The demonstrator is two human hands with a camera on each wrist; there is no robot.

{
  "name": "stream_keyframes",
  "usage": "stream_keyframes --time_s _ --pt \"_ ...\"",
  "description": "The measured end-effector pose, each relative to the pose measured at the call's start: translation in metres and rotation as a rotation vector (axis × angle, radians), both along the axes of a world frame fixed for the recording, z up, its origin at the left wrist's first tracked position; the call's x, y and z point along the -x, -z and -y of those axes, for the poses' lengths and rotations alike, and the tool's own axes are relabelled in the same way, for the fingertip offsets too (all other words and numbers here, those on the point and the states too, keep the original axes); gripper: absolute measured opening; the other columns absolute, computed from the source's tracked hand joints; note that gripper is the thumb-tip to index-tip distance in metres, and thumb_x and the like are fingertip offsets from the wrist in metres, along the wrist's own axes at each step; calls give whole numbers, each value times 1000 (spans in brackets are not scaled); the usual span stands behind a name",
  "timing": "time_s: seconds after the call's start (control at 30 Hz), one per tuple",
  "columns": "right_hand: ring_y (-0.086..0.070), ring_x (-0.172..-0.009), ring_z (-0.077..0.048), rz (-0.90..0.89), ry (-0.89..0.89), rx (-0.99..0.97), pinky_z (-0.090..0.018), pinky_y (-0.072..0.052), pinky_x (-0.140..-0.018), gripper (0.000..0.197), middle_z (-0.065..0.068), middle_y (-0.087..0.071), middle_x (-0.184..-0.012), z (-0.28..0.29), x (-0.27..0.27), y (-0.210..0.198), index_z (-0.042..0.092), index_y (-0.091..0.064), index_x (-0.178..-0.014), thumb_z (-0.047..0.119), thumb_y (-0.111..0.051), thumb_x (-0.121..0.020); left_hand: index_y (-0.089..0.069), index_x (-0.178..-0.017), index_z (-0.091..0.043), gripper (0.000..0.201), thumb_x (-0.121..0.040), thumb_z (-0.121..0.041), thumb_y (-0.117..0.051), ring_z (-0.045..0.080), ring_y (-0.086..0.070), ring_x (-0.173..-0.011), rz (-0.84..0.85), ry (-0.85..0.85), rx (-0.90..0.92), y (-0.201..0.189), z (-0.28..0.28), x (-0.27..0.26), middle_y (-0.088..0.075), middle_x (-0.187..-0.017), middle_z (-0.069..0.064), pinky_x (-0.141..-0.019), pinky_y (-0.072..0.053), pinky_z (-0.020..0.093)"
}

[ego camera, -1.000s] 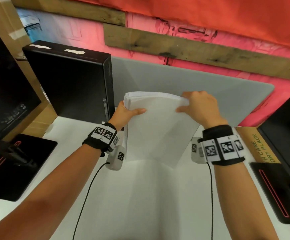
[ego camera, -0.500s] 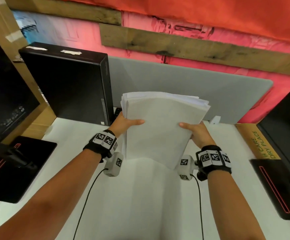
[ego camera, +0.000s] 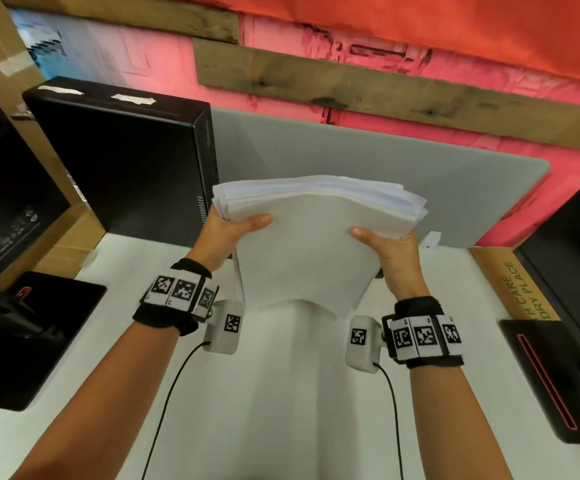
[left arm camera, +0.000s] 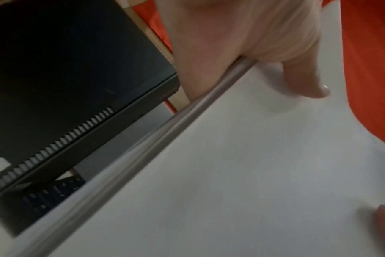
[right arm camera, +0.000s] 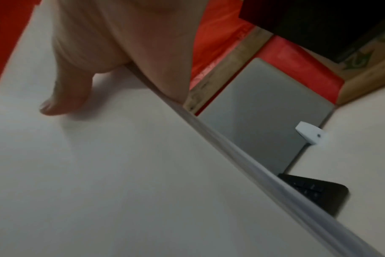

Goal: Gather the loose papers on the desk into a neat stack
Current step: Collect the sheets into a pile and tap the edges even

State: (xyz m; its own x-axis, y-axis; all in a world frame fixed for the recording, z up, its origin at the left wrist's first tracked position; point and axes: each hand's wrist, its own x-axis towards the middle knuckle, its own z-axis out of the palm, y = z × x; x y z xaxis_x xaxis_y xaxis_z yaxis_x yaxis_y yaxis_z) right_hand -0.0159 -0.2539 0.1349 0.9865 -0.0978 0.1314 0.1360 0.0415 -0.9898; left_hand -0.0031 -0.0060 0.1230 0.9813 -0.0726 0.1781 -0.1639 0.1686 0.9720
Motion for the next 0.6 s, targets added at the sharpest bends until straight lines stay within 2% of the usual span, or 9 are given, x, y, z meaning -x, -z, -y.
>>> stream_keyframes --time_s 0.07,0.13,0.2,0.3,0.37,0.43,0.47,0.53,0.6 --pt "-67 -75 0 -47 2 7 -30 -57 -70 37 10 -69 -87 -4 2 1 29 -61 -90 0 -73 -71 -58 -102 -27 46 -61 -28 -78 3 -68 -88 12 9 -20 -1 -4 4 -73 -90 -14 -70 -55 18" --pt "-66 -72 -1 -54 14 19 -25 -54 -58 37 7 -66 -89 -3 1 -2 28 -60 -94 4 -76 -70 -59 -105 -30 55 -56 -44 -79 5 -67 -91 31 -12 -33 -4 -7 4 -71 -96 -10 -71 -55 18" --pt "-64 -72 3 0 12 17 -18 -52 -56 38 7 -63 -94 1 -1 -8 26 -58 -100 1 -71 -74 -57 -109 -30 59 -57 -50 -75 5 -67 -91 75 -21 -11 -8 -7 3 -64 -104 -5 -72 -54 17" --pt "-61 -74 8 68 -17 40 -13 -50 -64 38 7 -59 -98 -2 -7 -17 23 -59 -103 3 -72 -73 -56 -111 -28 55 -61 -41 -76 3 -66 -88 103 16 -41 -14 -2 -3 -62 -103 -3 -73 -53 15" --pt "-61 -80 4 71 -23 75 -13 -49 -69 30 8 -62 -97 -8 -10 -19 27 -63 -97 25 -73 -69 -57 -110 -28 49 -63 -34 -71 5 -65 -89 107 27 -73 -14 4 -7 -62 -102 -2 -75 -53 16" --pt "-60 -83 -3 61 41 61 -15 -48 -70 31 10 -64 -93 -14 -11 -20 28 -66 -91 48 -64 -68 -58 -110 -28 46 -65 -34 -68 8 -65 -89 112 -29 -39 -13 5 -9 -64 -102 -2 -75 -54 19" --pt "-59 -81 -6 45 96 42 -16 -47 -69 33 10 -64 -88 -15 -13 -20 26 -66 -88 53 -58 -72 -58 -110 -27 45 -66 -33 -67 9 -66 -89 114 -64 -7 -12 6 -10 -65 -101 -2 -74 -54 20" --pt "-55 -74 -12 10 200 -12 -22 -45 -67 30 5 -61 -77 -18 -15 -20 22 -66 -77 48 -53 -85 -56 -112 -24 48 -66 -32 -68 8 -66 -88 132 -116 22 -10 8 -10 -66 -100 -2 -76 -55 21" --pt "-52 -69 -16 -32 261 -46 -27 -42 -68 27 1 -57 -67 -22 -18 -20 19 -64 -66 32 -56 -88 -54 -115 -22 53 -65 -31 -69 6 -64 -89 158 -149 14 -8 12 -9 -63 -101 -2 -78 -54 21"
